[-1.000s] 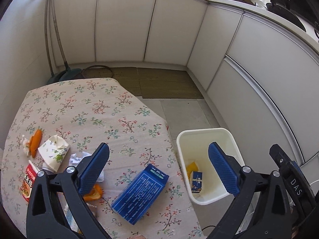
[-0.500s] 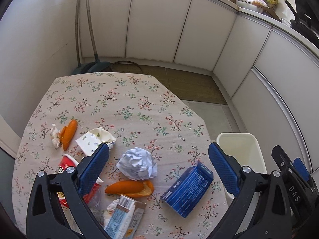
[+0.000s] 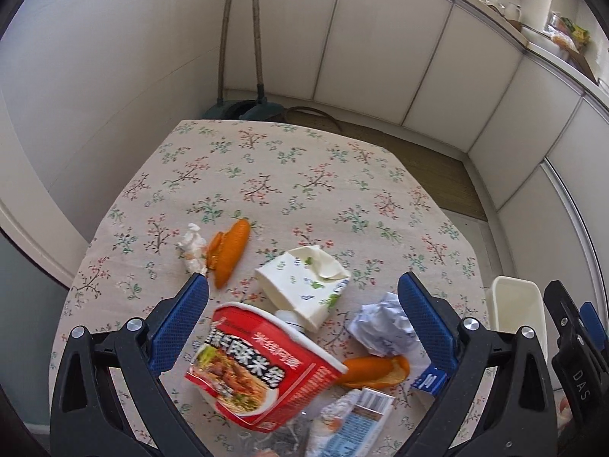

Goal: Collect trash
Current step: 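Move both tools back over the table toward the white tissue bundle, then grasp the white tissue bundle with the left tool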

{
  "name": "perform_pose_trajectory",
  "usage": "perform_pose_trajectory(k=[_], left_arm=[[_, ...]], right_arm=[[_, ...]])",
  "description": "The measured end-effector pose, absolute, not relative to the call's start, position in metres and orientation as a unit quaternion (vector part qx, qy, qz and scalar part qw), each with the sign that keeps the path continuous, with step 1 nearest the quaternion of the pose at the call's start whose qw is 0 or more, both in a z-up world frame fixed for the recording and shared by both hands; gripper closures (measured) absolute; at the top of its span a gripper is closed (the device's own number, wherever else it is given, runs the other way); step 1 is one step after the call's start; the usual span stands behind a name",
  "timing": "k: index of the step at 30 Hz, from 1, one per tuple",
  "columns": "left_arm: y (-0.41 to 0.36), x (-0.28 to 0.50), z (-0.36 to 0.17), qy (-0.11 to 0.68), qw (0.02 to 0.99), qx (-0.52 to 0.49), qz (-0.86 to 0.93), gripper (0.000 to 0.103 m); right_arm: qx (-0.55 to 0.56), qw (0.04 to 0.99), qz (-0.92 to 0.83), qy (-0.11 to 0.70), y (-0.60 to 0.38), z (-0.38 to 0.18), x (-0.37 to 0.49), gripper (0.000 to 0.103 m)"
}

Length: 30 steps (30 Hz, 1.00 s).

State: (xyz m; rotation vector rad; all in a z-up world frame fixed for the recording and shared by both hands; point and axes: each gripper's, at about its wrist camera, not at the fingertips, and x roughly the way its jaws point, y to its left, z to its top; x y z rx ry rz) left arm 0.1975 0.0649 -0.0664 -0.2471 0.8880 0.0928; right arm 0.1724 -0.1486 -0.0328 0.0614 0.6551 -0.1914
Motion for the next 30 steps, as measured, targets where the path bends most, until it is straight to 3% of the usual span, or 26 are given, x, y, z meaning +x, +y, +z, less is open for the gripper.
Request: perform_pose_trajectory(k=[10,13,18,25,28,30], left_arm=[[0.170,0.231,-0.134,0.486,0.835,-0.239,0.094,0.007],[0.196,0.238,-0.155,0.496,0.815,-0.280,0.104,0.012],[0.210,0.247,-0.175,0.506,0.802,-0.302,0.101,0.030],[0.203,0.262,-0.182,0.513,0.803,-0.292,0.084,0.046],[0.201,0.265,-0.182,0.518,0.805,-0.280,0.072,0.072],[0.202,0.265,-0.182,0.521,0.802,-0.286,0.065,0.078]], right_arm=[[0.006,0.938,-0.037,0.345,-0.092,-0.057,0.195,0.007],[0.013,0.932,-0.032,0.360,-0.088,-0.065,0.201,0.007],[0.023,0.925,-0.030,0.377,-0.088,-0.076,0.209,0.007],[0.019,0.919,-0.012,0.394,-0.079,-0.085,0.218,0.007],[0.018,0.916,-0.002,0.401,-0.075,-0.087,0.221,0.007],[0.018,0.914,0.007,0.405,-0.071,-0.087,0.224,0.007]])
